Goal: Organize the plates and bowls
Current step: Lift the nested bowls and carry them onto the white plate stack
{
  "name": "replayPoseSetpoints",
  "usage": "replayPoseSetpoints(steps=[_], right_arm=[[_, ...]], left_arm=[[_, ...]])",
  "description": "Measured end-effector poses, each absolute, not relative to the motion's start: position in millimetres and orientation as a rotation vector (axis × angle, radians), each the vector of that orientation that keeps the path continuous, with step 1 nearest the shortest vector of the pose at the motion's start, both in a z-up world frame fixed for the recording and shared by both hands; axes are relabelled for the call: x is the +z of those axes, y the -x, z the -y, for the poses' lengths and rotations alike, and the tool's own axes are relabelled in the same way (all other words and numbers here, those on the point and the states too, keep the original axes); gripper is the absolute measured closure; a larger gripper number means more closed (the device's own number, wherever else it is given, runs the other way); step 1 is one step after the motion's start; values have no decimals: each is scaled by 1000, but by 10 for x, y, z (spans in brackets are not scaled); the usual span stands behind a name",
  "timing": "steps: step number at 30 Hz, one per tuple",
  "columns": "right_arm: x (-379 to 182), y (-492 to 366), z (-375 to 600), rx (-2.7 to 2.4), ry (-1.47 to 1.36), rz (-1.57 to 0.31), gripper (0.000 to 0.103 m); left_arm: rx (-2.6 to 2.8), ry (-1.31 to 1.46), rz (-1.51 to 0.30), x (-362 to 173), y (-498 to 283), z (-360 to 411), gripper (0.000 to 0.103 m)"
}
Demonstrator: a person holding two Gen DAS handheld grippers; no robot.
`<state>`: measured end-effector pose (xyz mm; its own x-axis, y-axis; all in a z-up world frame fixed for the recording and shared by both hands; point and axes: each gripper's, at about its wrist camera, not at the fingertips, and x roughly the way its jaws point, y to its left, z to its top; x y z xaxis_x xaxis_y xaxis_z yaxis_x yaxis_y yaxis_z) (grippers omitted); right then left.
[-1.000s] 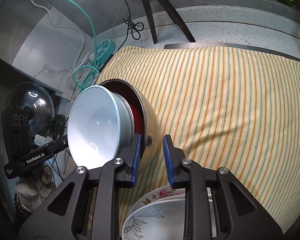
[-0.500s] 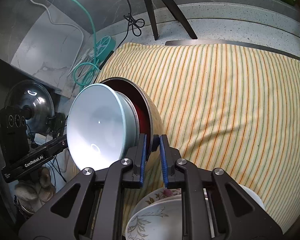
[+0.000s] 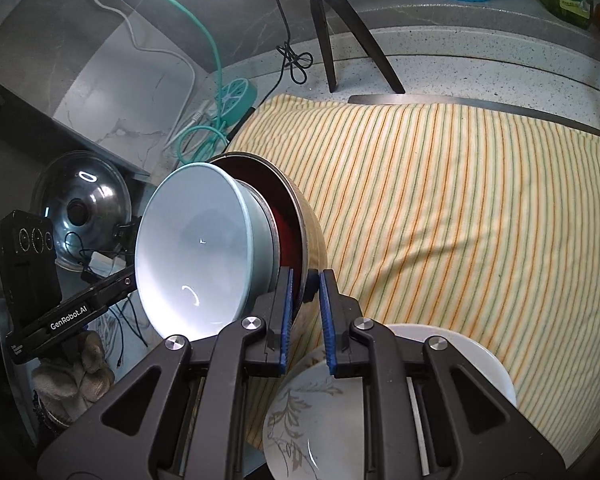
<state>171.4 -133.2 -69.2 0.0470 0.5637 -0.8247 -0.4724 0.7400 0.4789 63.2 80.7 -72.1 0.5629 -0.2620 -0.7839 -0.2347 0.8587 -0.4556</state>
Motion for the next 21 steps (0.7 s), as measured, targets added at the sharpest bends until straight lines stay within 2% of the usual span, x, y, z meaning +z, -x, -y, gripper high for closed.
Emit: replayPoseSetpoints(steps=[11, 21], right_arm=[[-326, -1587, 1827, 852, -66, -1265, 88], [-268, -1454, 2347, 872, -26, -1278, 88]], left_arm=[[-5, 559, -914, -381, -372, -313, 95], [-4, 589, -912, -404, -123, 186, 95]])
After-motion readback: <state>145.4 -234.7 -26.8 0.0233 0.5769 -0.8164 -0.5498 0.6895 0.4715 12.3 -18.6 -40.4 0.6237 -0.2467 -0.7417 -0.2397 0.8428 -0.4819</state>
